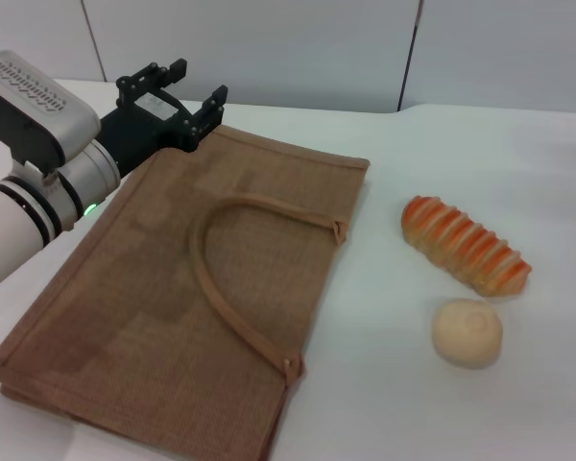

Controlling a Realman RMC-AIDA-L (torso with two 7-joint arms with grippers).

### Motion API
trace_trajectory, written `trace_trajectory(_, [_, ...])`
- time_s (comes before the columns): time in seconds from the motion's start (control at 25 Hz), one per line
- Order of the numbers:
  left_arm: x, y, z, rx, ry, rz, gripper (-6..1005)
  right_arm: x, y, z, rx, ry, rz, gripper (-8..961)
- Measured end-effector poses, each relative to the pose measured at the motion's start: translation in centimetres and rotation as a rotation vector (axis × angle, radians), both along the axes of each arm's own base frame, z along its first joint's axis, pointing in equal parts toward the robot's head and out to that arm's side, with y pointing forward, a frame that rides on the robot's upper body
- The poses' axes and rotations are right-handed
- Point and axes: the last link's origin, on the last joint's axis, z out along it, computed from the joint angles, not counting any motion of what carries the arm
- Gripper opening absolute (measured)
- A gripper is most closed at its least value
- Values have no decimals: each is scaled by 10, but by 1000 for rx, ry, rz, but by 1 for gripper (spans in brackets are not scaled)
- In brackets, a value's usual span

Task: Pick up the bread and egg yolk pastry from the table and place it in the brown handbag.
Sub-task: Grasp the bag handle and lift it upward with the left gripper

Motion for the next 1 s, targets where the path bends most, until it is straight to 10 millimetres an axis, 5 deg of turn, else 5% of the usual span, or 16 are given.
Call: trace_trajectory(1.0, [2,0,-2,-23,-26,16,609,0,0,0,0,1,-1,864])
